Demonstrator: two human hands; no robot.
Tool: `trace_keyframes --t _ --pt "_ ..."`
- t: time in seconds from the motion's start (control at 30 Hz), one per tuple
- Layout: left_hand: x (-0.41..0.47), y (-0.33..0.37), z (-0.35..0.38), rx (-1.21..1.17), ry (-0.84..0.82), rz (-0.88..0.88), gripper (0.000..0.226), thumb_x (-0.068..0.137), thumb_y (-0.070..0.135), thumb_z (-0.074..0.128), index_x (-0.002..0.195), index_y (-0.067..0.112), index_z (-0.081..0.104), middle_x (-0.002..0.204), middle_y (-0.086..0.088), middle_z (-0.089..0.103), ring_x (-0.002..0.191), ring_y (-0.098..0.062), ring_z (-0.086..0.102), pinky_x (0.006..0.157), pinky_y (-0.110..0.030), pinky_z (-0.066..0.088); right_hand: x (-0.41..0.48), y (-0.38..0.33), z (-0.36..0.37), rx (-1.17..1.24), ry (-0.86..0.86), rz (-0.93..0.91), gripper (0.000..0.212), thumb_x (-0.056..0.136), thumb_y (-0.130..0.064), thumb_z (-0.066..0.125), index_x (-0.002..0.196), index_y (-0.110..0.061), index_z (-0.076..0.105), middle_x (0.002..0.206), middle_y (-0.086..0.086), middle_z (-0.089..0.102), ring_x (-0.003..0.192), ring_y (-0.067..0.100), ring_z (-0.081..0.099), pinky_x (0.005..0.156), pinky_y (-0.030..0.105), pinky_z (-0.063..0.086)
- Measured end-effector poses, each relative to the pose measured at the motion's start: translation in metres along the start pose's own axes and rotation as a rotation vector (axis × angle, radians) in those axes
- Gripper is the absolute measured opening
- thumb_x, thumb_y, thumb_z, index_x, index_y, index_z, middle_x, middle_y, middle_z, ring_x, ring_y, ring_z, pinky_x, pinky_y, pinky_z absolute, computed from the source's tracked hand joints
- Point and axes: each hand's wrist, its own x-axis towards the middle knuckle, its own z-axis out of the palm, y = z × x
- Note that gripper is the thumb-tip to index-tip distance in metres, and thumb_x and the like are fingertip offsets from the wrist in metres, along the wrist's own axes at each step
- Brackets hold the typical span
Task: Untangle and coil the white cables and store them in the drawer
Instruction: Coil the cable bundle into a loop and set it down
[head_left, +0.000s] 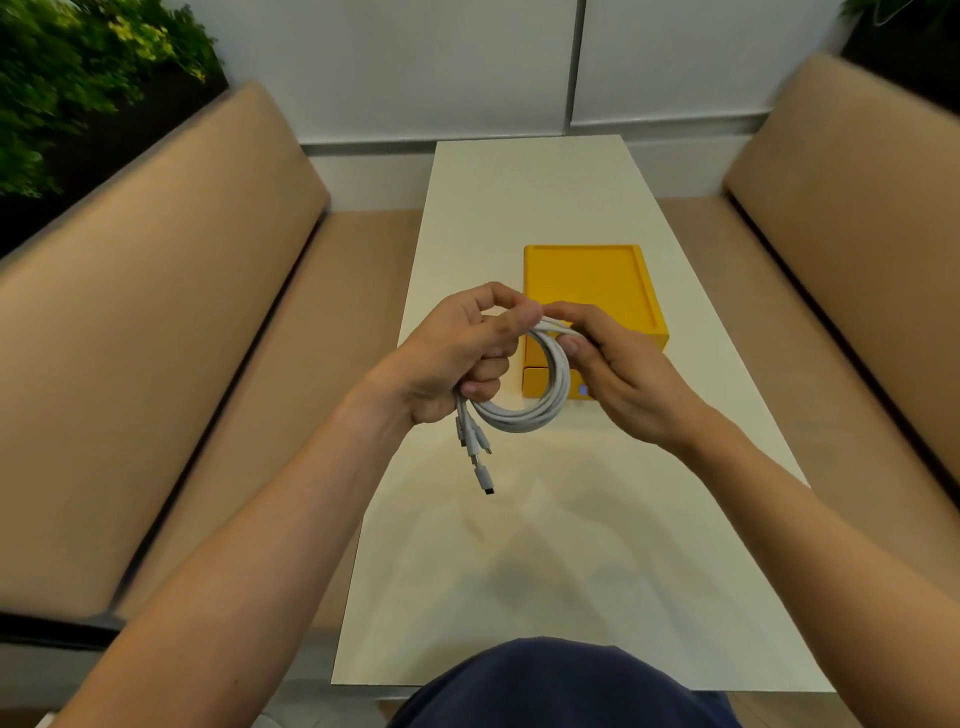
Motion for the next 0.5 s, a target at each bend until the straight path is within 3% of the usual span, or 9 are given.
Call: trace_keyframes --t 0.1,0.2,0.3,0.4,0.5 --pt "-0.002 0.0 -0.001 0.034 0.005 0.02 0.019 0.09 0.026 0.069 0.101 0.015 0.059 0.06 0.003 0.026 0.041 -0.006 0.018 0.039 -0.018 0.02 0.001 0.001 -0.004 -0.102 0.035 -0.024 0.034 0.108 -0.038 0.041 0.126 -0.017 0.062 0.094 -0.003 0.068 0.079 0.017 0.062 0.067 0.039 0.05" --pt "-0.002 -0.001 -0.004 0.047 0.002 0.016 0.011 0.095 0.021 0.067 0.09 0.016 0.059 0.061 0.001 0.027 0.041 -0.007 0.018 0.039 -0.018 0.02 0.007 0.003 -0.016 -0.398 0.094 -0.158 0.034 0.109 -0.037 0.041 0.119 -0.015 0.064 0.087 -0.005 0.062 0.072 0.019 0.056 0.059 0.039 0.047" --pt "-0.003 0.002 -0.003 0.075 -0.018 0.023 0.014 0.098 0.021 0.063 0.089 0.011 0.058 0.06 -0.002 0.033 0.039 -0.007 0.019 0.038 -0.017 0.02 0.015 0.005 -0.026 -0.775 0.122 -0.333 0.034 0.11 -0.034 0.041 0.114 -0.011 0.066 0.103 0.005 0.068 0.081 0.031 0.058 0.064 0.043 0.045" --pt "-0.001 0.001 0.001 0.1 0.027 0.08 0.014 0.104 0.017 0.057 0.092 0.009 0.055 0.059 -0.002 0.036 0.039 -0.008 0.02 0.039 -0.018 0.019 0.021 0.002 -0.025 -0.868 0.141 -0.283 0.034 0.109 -0.037 0.043 0.112 -0.013 0.067 0.116 0.008 0.064 0.093 0.034 0.054 0.073 0.044 0.04" --pt "0.002 0.0 0.005 0.131 0.074 0.1 0.012 0.105 0.017 0.056 0.094 0.013 0.054 0.059 -0.002 0.036 0.04 -0.009 0.02 0.04 -0.02 0.017 0.024 -0.002 -0.021 -0.835 0.099 -0.193 0.041 0.107 -0.043 0.041 0.106 -0.012 0.068 0.105 0.012 0.054 0.085 0.031 0.048 0.065 0.042 0.039"
